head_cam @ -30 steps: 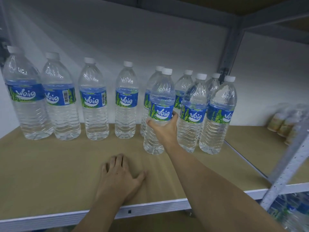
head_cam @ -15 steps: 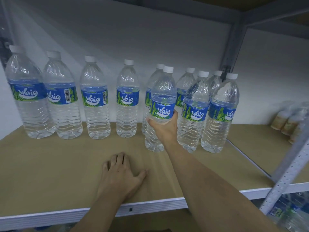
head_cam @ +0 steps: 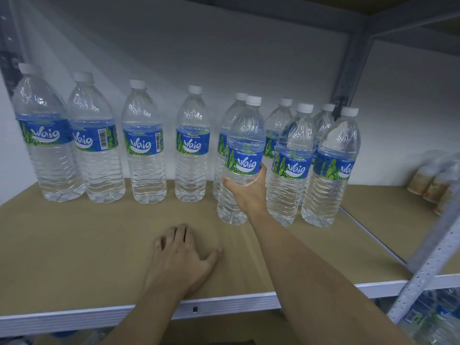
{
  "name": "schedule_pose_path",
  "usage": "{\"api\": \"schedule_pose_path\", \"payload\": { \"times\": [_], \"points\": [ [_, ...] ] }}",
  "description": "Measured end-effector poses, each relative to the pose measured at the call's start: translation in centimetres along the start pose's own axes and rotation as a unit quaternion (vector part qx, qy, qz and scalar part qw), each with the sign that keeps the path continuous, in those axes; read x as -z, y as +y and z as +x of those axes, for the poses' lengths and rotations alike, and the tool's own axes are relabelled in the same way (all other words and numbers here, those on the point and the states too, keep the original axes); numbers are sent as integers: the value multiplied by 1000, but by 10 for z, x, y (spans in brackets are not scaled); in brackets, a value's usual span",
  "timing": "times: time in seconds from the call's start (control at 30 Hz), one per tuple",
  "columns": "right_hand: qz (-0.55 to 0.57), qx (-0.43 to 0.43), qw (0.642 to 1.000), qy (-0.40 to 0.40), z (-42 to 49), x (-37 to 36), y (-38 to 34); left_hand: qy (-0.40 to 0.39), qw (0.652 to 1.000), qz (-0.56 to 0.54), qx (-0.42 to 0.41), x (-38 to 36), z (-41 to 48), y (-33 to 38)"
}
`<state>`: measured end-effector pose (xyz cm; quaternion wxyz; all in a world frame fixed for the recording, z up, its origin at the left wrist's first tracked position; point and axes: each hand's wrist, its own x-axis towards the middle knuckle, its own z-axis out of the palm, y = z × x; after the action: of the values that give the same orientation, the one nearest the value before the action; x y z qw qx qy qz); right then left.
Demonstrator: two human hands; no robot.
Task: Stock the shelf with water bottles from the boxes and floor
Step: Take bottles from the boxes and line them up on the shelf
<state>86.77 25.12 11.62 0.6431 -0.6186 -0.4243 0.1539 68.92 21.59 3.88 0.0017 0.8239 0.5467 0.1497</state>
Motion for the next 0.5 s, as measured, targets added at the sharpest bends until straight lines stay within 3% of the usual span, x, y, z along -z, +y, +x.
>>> {"api": "schedule_pose_path", "payload": {
  "times": [0.5],
  "points": [
    [-91, -39, 995, -22, -9, 6, 2, -6, 999, -39, -1, 4, -4, 3]
  ]
}}
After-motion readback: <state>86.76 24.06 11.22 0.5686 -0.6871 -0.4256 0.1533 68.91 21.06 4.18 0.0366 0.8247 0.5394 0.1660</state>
